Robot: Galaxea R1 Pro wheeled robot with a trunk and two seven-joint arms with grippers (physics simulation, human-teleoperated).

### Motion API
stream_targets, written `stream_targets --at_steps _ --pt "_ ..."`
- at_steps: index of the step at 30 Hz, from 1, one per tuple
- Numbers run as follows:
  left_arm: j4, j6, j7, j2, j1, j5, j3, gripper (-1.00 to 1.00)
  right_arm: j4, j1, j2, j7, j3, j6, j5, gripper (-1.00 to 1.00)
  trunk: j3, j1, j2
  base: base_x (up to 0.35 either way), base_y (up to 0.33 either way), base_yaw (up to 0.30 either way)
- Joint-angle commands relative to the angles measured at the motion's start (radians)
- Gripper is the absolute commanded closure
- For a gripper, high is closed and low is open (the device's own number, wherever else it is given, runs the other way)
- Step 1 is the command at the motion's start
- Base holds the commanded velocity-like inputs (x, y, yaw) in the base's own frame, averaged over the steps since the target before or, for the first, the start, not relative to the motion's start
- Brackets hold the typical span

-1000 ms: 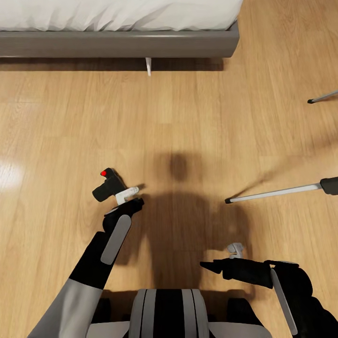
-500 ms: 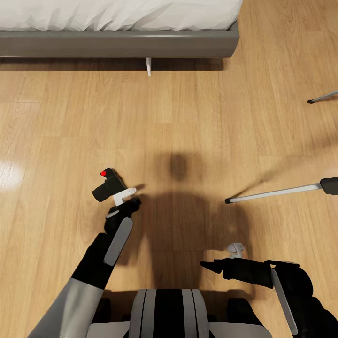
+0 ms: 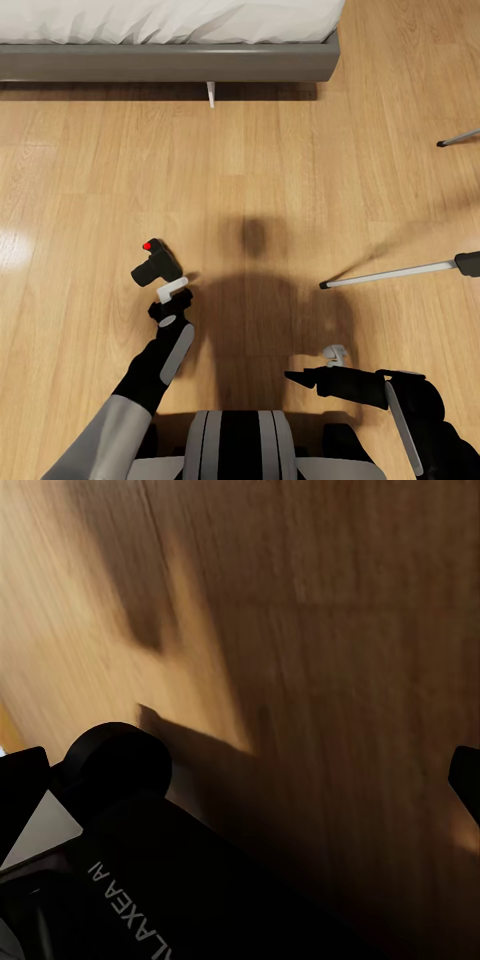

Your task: Attach the digital camera to the camera tripod in the bedroom.

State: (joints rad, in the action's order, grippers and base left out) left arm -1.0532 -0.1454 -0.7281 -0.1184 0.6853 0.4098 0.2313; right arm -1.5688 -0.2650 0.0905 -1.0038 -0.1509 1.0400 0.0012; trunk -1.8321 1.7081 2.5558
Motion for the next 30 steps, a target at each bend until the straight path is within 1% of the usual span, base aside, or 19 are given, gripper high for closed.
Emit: stream_targets --at_steps 1,6,11,13,15,17,18,25,30 --pt "0.001 0.004 -0.005 0.000 0.000 0.002 0.002 -1.00 0.000 0.000 0.000 -0.004 -0.001 0.007 0.000 -1.00 0.000 0.000 0.000 0.000 0.000 0.000" --pt "0.009 0.028 0.001 0.000 0.000 0.001 0.003 -1.00 0.000 0.000 0.000 -0.004 -0.001 0.007 0.000 -1.00 0.000 0.000 0.000 0.000 0.000 0.000" --pt "0.008 0.032 0.003 -0.001 0.000 0.000 0.012 -1.00 0.000 0.000 0.000 -0.004 -0.001 0.007 0.000 -1.00 0.000 0.000 0.000 0.000 0.000 0.000" --pt "0.008 0.033 0.002 0.000 0.000 -0.001 0.024 -1.00 0.000 0.000 0.000 -0.004 -0.001 0.007 0.000 -1.00 0.000 0.000 0.000 0.000 0.000 0.000" --pt "0.003 0.033 -0.002 0.000 0.000 -0.001 0.068 -1.00 0.000 0.000 0.000 -0.004 -0.001 0.007 0.000 -1.00 0.000 0.000 0.000 0.000 0.000 0.000" --pt "0.002 0.033 -0.006 0.000 0.000 -0.001 0.094 -1.00 0.000 0.000 0.000 -0.004 -0.001 0.007 0.000 -1.00 0.000 0.000 0.000 0.000 0.000 0.000" --pt "0.001 0.033 -0.007 0.000 0.000 -0.002 0.101 -1.00 0.000 0.000 0.000 -0.004 -0.001 0.007 0.000 -1.00 0.000 0.000 0.000 0.000 0.000 0.000" --pt "0.000 0.035 -0.012 -0.001 0.000 0.000 0.123 -1.00 0.000 -0.001 0.000 -0.004 -0.001 0.007 0.000 -1.00 0.000 0.000 0.000 0.000 0.000 0.000" --pt "-0.001 0.040 -0.014 -0.001 0.000 0.004 0.126 -1.00 0.000 0.000 0.000 -0.004 -0.001 0.007 0.000 -1.00 0.000 0.000 0.000 0.000 0.000 0.000"
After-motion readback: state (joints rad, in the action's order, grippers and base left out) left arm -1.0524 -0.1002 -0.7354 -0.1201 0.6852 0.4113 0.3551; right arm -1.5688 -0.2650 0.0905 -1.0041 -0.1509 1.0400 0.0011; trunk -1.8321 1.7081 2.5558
